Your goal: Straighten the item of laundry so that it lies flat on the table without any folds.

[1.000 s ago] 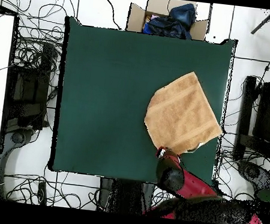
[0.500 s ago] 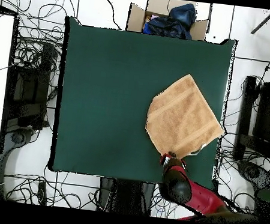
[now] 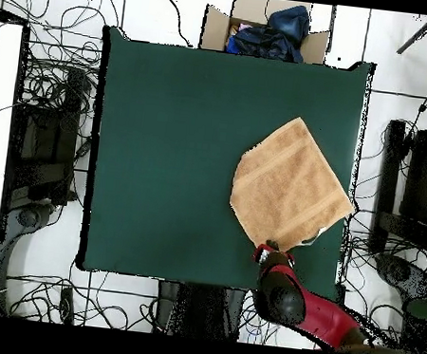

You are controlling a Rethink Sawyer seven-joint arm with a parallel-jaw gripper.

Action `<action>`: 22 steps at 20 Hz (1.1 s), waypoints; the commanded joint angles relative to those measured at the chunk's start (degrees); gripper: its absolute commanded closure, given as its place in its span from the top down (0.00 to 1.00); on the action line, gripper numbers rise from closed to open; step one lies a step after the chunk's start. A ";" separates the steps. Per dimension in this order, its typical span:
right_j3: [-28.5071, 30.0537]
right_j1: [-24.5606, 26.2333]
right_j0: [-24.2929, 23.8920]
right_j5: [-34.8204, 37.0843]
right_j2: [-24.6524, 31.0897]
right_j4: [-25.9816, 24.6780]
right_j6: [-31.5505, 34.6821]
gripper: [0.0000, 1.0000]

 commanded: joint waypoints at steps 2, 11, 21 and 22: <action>0.63 10.35 9.81 7.11 -12.97 9.64 13.29 0.00; -1.34 14.51 11.18 24.67 -17.00 19.68 6.53 0.00; -0.35 14.51 17.61 31.65 -23.08 27.52 7.89 0.00; 0.09 13.90 19.23 32.08 -24.42 28.41 8.65 0.00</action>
